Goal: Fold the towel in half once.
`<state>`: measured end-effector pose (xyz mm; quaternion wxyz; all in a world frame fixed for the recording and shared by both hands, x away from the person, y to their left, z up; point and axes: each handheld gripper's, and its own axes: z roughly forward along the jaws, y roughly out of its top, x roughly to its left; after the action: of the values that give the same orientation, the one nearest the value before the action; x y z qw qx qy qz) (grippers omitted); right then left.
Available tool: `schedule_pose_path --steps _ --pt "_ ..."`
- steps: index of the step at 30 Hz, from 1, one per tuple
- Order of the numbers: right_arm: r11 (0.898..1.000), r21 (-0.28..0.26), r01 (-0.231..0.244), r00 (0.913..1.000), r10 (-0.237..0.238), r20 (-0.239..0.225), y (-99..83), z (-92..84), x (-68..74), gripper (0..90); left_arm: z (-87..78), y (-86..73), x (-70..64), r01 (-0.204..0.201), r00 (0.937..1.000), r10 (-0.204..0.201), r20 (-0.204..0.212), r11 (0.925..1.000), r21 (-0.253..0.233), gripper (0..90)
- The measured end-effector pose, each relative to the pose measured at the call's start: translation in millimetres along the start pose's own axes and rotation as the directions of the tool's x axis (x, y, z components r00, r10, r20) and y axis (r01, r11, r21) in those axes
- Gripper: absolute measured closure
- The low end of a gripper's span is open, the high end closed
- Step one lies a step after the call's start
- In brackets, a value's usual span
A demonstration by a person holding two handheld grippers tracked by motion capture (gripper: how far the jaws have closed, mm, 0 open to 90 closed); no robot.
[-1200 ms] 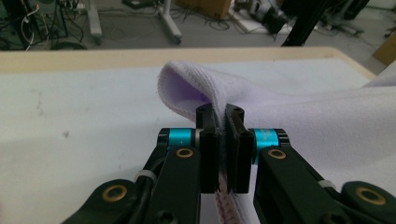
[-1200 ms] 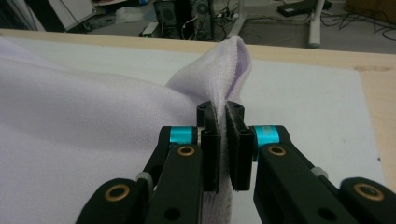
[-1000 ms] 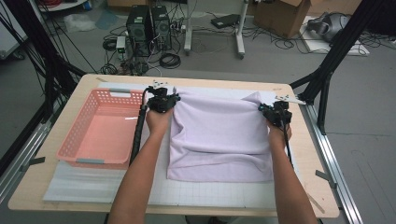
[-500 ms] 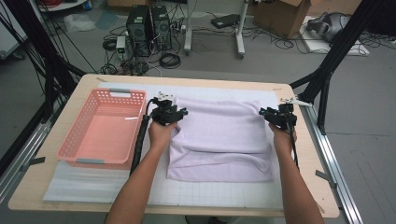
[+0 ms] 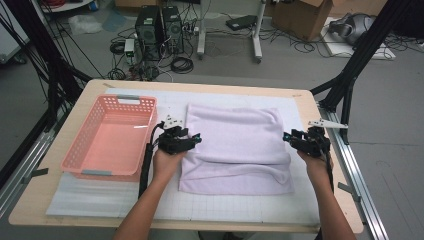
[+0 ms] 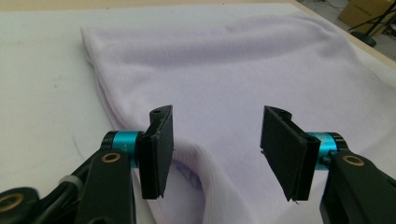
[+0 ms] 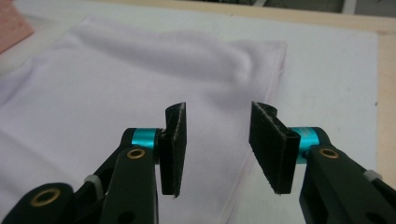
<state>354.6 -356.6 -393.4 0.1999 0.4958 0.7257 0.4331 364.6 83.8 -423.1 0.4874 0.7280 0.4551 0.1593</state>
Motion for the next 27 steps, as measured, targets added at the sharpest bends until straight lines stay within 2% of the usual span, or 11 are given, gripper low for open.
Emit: schedule_pose_path --steps 3,5,7,9,12,14,18,21,24,26,27 --pt "0.999 0.034 0.018 0.9991 -0.017 -0.039 -14.7 -6.8 5.3 52.8 -2.8 -12.5 -1.8 -0.003 0.9998 0.002 0.019 0.9989 0.046 42.3" --pt "0.998 0.052 0.019 0.9973 -0.015 -0.072 -26.1 -8.2 9.8 50.6 -0.8 -16.7 -2.2 -0.006 0.9993 0.002 0.038 0.9943 0.107 40.9" --pt "0.995 0.089 0.034 0.9968 -0.028 -0.075 -36.6 -4.0 13.0 49.4 1.3 -17.9 -5.0 -0.020 0.9993 0.015 0.036 0.9907 0.135 40.4" --pt "0.988 0.143 0.055 0.9971 -0.047 -0.060 -44.8 4.0 15.4 54.2 3.0 -17.9 -6.7 -0.017 0.9993 0.013 0.034 0.9903 0.138 48.0" --pt "0.981 0.174 0.081 0.9966 -0.077 -0.029 -49.4 11.9 20.1 80.2 5.6 -19.1 -6.4 -0.032 0.9994 0.034 -0.012 0.9868 0.159 79.5" --pt "0.982 0.165 0.088 0.9958 -0.091 0.010 -47.8 15.4 20.7 85.3 6.2 -19.2 -2.4 -0.013 0.9990 0.019 -0.039 0.9882 0.152 85.1" --pt "0.993 0.115 0.030 0.9965 -0.039 0.074 -43.3 21.6 14.4 86.4 6.4 -16.0 5.3 0.034 0.9962 -0.026 -0.083 0.9953 0.091 86.1" --pt "0.998 0.064 -0.002 0.9931 -0.006 0.118 -41.4 24.4 9.2 86.2 7.7 -13.8 8.9 0.079 0.9914 -0.074 -0.107 0.9962 0.037 86.1" --pt "0.999 0.040 -0.016 0.9893 0.010 0.146 -40.8 27.5 8.1 81.4 9.5 -14.5 8.6 0.081 0.9893 -0.077 -0.123 0.9964 0.023 84.7" --pt "0.999 0.035 -0.040 0.9884 0.035 0.148 -41.3 27.3 7.2 68.7 7.6 -14.5 8.1 0.082 0.9899 -0.079 -0.117 0.9964 0.020 69.3" --pt "0.998 0.030 -0.052 0.9894 0.047 0.137 -41.4 25.1 6.2 66.1 5.1 -14.2 8.3 0.076 0.9924 -0.074 -0.099 0.9968 0.025 63.2"
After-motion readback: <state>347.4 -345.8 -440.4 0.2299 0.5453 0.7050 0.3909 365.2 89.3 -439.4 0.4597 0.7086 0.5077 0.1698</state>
